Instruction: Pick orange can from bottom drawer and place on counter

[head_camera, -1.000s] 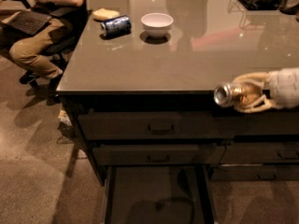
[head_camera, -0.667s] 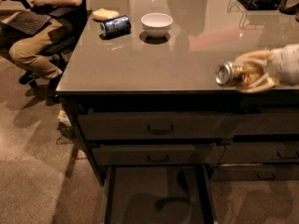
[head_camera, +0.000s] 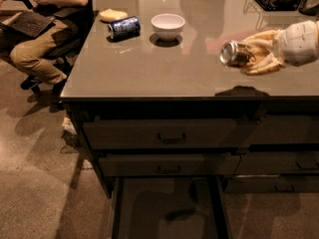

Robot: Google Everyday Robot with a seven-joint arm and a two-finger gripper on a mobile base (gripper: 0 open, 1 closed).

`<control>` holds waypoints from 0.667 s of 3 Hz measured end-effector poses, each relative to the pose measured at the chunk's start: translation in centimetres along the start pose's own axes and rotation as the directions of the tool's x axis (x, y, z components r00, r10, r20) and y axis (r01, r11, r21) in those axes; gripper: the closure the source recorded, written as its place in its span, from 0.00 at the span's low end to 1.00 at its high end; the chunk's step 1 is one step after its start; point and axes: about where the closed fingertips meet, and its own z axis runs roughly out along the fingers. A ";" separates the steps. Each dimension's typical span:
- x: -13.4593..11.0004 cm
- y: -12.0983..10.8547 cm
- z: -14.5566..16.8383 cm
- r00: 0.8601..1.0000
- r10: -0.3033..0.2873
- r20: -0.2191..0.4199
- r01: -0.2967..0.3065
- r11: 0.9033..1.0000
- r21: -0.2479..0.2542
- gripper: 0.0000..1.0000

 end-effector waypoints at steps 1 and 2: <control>1.4 -1.6 1.6 0.996 0.092 0.006 -0.092 0.996 -0.004 1.00; 2.8 -2.7 2.8 0.983 0.183 -0.010 -0.183 0.983 -0.011 1.00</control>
Offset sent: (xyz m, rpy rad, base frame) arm 0.0727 -0.0106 -0.0184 0.0796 0.2499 -0.1601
